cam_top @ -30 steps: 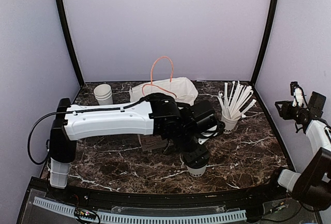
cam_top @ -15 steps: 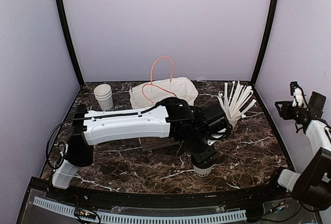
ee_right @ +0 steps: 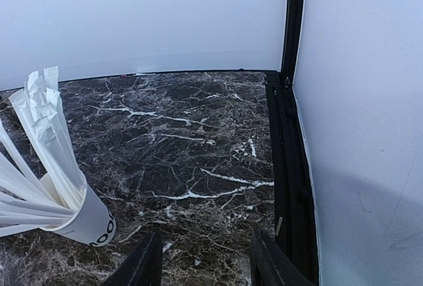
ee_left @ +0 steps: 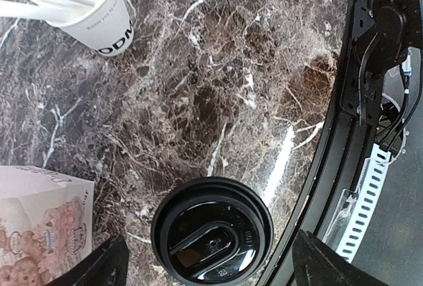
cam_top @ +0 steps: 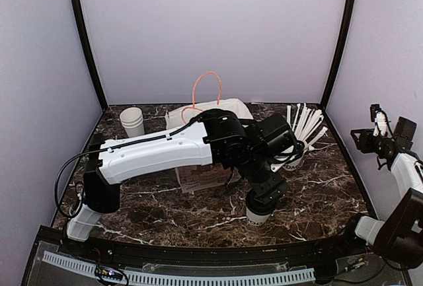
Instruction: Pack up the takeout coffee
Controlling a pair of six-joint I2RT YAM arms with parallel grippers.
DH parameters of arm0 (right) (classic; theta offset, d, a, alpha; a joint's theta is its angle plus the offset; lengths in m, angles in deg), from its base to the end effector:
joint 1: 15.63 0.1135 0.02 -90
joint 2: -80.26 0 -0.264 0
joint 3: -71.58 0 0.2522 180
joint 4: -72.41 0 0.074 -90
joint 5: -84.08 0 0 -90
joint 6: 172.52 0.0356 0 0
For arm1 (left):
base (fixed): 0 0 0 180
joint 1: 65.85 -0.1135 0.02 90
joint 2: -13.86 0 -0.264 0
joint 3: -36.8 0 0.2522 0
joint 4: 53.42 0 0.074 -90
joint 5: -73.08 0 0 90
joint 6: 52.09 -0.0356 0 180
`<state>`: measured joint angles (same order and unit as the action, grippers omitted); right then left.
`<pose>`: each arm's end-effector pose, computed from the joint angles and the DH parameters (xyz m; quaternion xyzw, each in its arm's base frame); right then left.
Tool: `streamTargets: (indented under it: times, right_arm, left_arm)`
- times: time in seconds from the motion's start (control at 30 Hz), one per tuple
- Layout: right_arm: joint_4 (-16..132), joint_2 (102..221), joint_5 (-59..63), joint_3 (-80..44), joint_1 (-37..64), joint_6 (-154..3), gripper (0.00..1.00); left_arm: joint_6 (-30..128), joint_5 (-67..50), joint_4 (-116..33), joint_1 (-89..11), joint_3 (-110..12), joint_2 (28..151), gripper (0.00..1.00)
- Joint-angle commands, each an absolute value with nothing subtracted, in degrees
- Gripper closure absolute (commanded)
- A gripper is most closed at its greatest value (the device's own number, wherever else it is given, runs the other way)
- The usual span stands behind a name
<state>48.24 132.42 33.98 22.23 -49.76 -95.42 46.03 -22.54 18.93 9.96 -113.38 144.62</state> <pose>0.1786 -0.0934 0.2637 -0.0277 0.8205 0.0707 0.5665 0.1250 -0.4802 0.3100 0.5145 0.7952 -0.1777 0.2672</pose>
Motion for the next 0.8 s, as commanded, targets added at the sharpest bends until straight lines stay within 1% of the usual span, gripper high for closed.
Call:
streamTargets:
  times: [0.0, 0.1, 0.27, 0.4, 0.47, 0.53, 0.6, 0.7, 0.77]
  right_arm:
    - [45.1, 131.9, 37.1, 18.5, -48.3, -96.8, 0.54]
    - [38.4, 131.8, 38.5, 12.2, -44.7, -99.8, 0.54]
    - [23.9, 134.1, 42.1, -5.1, -36.8, -105.1, 0.54]
    - [16.1, 136.6, 47.9, -13.3, -31.5, -108.9, 0.5]
    - [13.5, 138.7, 50.9, -16.8, -29.4, -109.5, 0.49]
    - [10.5, 141.2, 51.3, -20.9, -26.6, -111.3, 0.48]
    - [8.4, 143.1, 48.3, -23.7, -22.8, -113.8, 0.46]
    - [6.4, 146.7, 44.3, -27.2, -18.0, -116.6, 0.45]
    - [4.4, 149.3, 43.5, -29.0, -13.9, -118.1, 0.45]
  left_arm:
    - [43.3, -26.1, 20.5, 10.0, -115.0, 138.3, 0.11]
    - [40.2, -29.2, 19.0, 10.1, -112.4, 133.9, 0.11]
    - [33.8, -32.3, 13.4, 10.5, -106.9, 124.7, 0.11]
    - [28.2, -36.3, 6.2, 10.5, -104.1, 118.9, 0.04]
    - [26.1, -40.3, 3.5, 10.3, -104.0, 116.9, 0.02]
    - [25.5, -43.5, 1.8, 9.2, -104.0, 115.2, 0.01]
    - [27.5, -45.7, 1.1, 6.3, -103.7, 113.7, 0.01]
    - [33.9, -51.2, 2.6, -1.2, -102.2, 111.1, 0.01]
    - [39.6, -48.1, 3.1, -5.9, -98.6, 107.9, 0.01]
